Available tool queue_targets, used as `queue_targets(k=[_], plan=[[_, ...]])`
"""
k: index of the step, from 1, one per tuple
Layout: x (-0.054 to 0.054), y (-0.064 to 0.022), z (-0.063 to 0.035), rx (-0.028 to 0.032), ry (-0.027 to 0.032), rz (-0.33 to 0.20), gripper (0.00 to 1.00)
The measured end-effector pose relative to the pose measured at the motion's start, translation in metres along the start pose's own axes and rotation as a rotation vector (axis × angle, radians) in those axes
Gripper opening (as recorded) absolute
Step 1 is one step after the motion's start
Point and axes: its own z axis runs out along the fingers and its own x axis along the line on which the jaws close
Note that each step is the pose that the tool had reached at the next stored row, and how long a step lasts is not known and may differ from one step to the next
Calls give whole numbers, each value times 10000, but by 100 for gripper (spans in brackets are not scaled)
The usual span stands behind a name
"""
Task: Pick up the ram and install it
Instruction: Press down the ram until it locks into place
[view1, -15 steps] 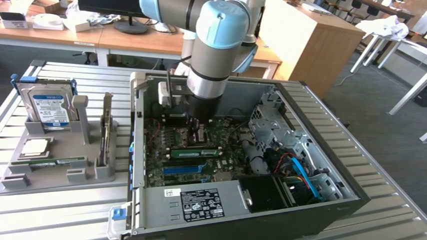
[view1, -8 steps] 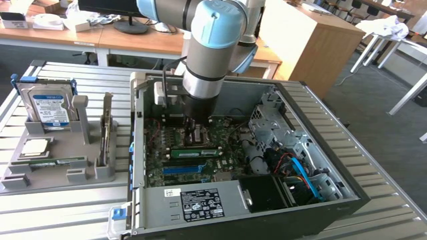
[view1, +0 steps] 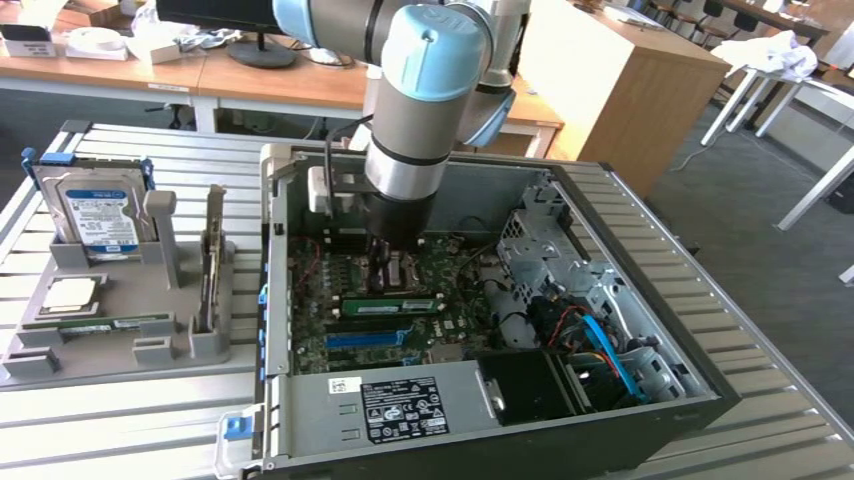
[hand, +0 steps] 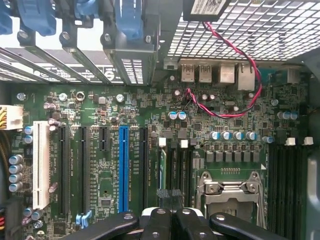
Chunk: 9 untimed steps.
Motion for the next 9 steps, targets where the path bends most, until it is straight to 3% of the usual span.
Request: queue_targets(k=[9], plan=[[4, 0, 54, 0, 0, 1, 10]])
